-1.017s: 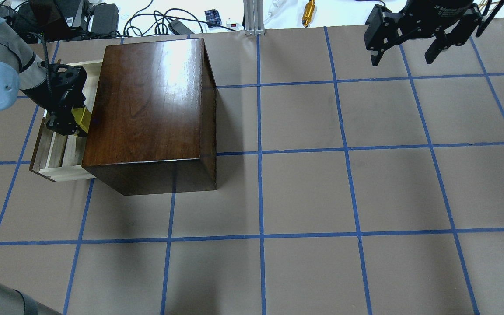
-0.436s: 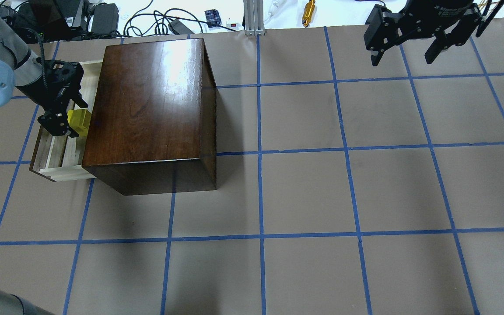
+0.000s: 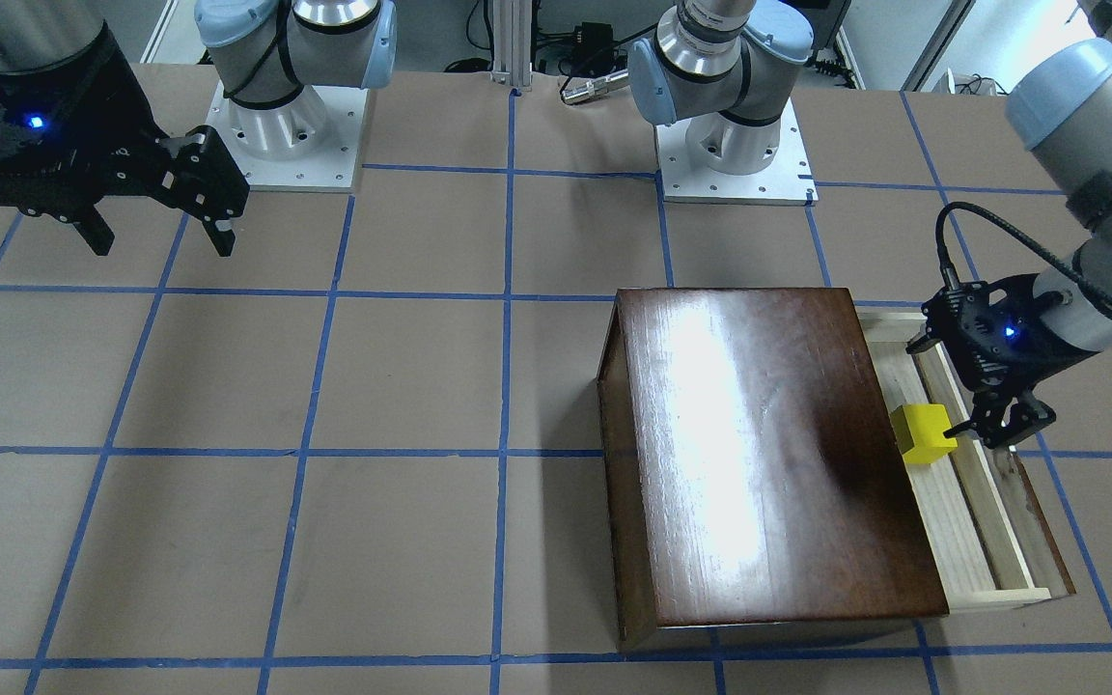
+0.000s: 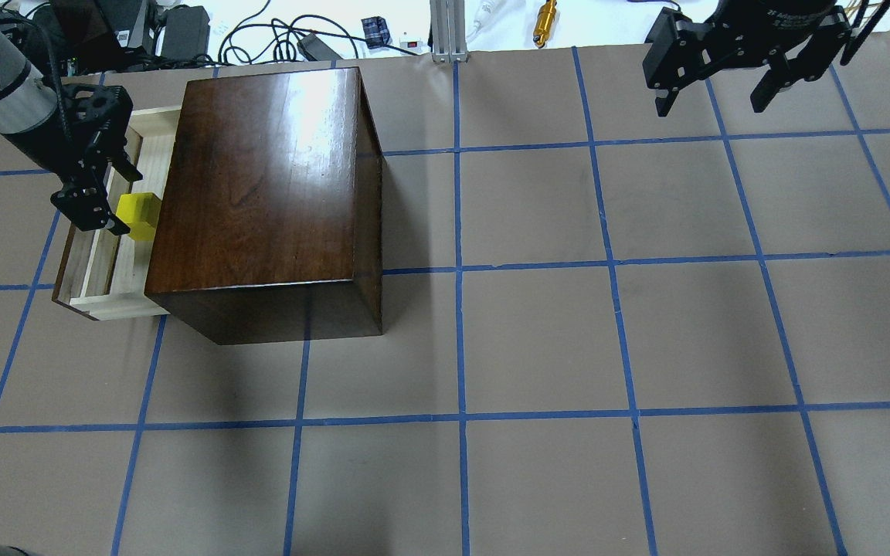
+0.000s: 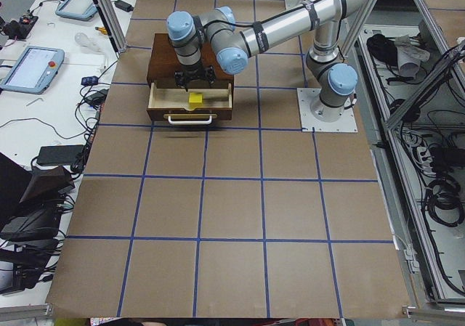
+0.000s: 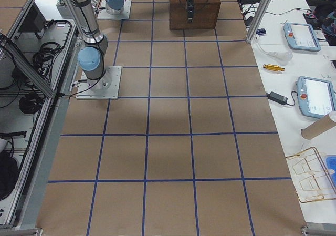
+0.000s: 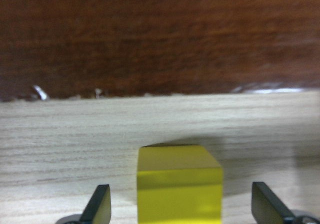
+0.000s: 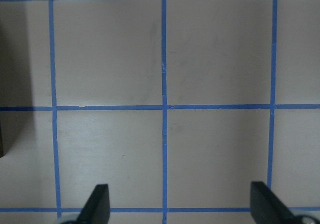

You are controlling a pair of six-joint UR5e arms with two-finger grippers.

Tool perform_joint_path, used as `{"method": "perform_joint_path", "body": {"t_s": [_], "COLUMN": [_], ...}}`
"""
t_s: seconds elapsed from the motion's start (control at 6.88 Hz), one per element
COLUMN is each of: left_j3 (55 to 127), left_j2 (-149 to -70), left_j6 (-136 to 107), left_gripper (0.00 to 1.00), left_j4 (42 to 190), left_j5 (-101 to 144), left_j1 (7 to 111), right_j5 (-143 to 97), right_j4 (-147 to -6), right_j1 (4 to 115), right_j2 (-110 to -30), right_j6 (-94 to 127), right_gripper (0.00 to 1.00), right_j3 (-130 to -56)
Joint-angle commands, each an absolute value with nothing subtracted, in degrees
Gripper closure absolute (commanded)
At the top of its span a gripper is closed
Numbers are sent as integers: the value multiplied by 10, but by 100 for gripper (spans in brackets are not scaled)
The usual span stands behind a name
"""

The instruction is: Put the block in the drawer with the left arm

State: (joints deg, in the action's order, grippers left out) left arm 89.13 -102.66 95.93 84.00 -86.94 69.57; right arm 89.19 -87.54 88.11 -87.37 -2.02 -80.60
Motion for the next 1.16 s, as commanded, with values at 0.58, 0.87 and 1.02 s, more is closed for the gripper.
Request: {"method": "perform_joint_path", "body": {"t_s": [0.58,0.87,1.02], "left_j3": [881,881,882], "left_j2": [-937,-938,-938], "left_j6": [468,221,144], "left_gripper": [0,0,0], "left_j4": [923,919,906], "left_j5": [-878,-876,-886], "left_j1": [821,886,914], "right_j5": [891,892,891], "right_j4": [-875,-875,-875], "right_j1": [882,882,882], "right_j2": [-875,-875,-875], "right_j6": [-20,-20,-20], "right_gripper": [0,0,0], "right_j3": [-806,-806,-806]}}
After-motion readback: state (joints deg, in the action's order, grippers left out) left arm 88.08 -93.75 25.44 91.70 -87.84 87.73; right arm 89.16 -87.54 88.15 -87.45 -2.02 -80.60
